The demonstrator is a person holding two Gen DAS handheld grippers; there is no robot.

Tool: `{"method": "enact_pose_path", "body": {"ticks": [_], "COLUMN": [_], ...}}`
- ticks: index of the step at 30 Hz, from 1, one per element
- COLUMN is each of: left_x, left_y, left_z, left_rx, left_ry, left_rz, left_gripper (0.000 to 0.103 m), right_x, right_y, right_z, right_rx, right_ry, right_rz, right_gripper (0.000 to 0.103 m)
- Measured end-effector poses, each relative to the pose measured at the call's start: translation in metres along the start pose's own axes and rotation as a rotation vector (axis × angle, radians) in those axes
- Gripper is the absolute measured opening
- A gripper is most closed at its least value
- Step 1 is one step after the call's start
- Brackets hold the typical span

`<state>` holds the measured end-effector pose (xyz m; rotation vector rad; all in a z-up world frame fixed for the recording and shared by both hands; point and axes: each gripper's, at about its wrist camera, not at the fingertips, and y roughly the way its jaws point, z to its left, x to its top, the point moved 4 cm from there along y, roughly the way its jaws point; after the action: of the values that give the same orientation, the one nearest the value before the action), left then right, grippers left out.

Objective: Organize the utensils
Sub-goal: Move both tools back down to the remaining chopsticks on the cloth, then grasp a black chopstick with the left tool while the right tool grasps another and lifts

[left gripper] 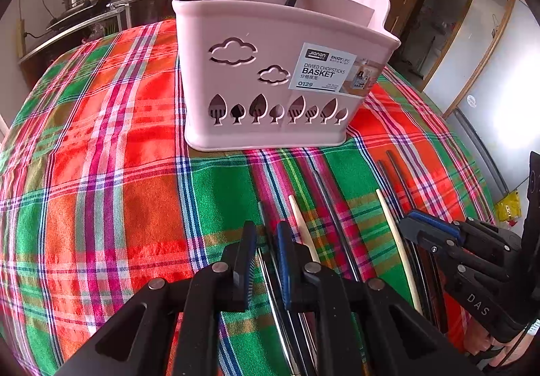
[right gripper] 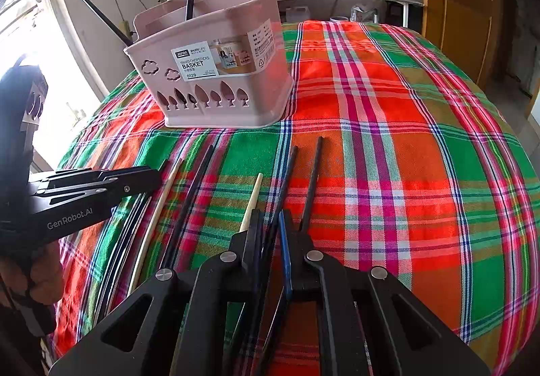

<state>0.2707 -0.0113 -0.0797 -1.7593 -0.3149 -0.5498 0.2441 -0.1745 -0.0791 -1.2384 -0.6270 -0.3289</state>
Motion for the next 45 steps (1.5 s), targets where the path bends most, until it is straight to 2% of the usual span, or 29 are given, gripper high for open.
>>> {"method": "enact_pose_path", "body": {"ticks": [3, 6, 12, 16, 20, 24, 34, 39, 42, 45], "left_x": [0.006, 0.011, 0.004, 0.0, 0.002, -0.003, -0.036, -0.038, -0.034, -0.032], "left_y": [0.004, 0.008, 0.001, -0.007, -0.009, -0.01, -0.026, -0.026, -0.024, -0.026], "left_z": [0.002, -0.002, 0.01, 0.035, 0.048, 0.044, 0.023, 0.017, 0.017, 0.019], "left_rx": [0.008, 0.037, 0.085, 0.114, 0.063, 0.038, 0.094, 0.12, 0.129, 0.102], "left_ry": [-0.003, 0.036, 0.091, 0.069, 0.008, 0.016, 0.135, 0.17, 0.179, 0.141], "left_rz": [0.015, 0.029, 0.02, 0.023, 0.047, 0.067, 0.095, 0.101, 0.094, 0.077], "left_gripper": [0.008, 0.006, 0.007, 0.005, 0.005, 0.005, 0.006, 0.006, 0.006, 0.005], "right_x": [0.0, 0.0, -0.001, 0.0, 0.0, 0.0, -0.001, 0.001, 0.003, 0.004], "right_y": [0.0, 0.0, 0.0, 0.0, 0.001, 0.001, 0.0, 0.002, 0.003, -0.001], "right_z": [0.0, 0.0, -0.001, -0.001, 0.001, 0.001, 0.003, 0.009, 0.009, 0.009], "right_rx": [0.001, -0.002, 0.007, 0.002, -0.008, -0.012, -0.031, -0.07, -0.071, -0.045], "right_ry": [0.0, -0.002, -0.002, -0.007, -0.011, -0.013, -0.028, -0.077, -0.084, -0.071], "right_rz": [-0.001, 0.0, 0.001, 0.004, 0.011, 0.017, 0.028, 0.053, 0.059, 0.041], "right_gripper": [0.01, 0.01, 0.01, 0.01, 0.01, 0.01, 0.01, 0.01, 0.008, 0.007]}}
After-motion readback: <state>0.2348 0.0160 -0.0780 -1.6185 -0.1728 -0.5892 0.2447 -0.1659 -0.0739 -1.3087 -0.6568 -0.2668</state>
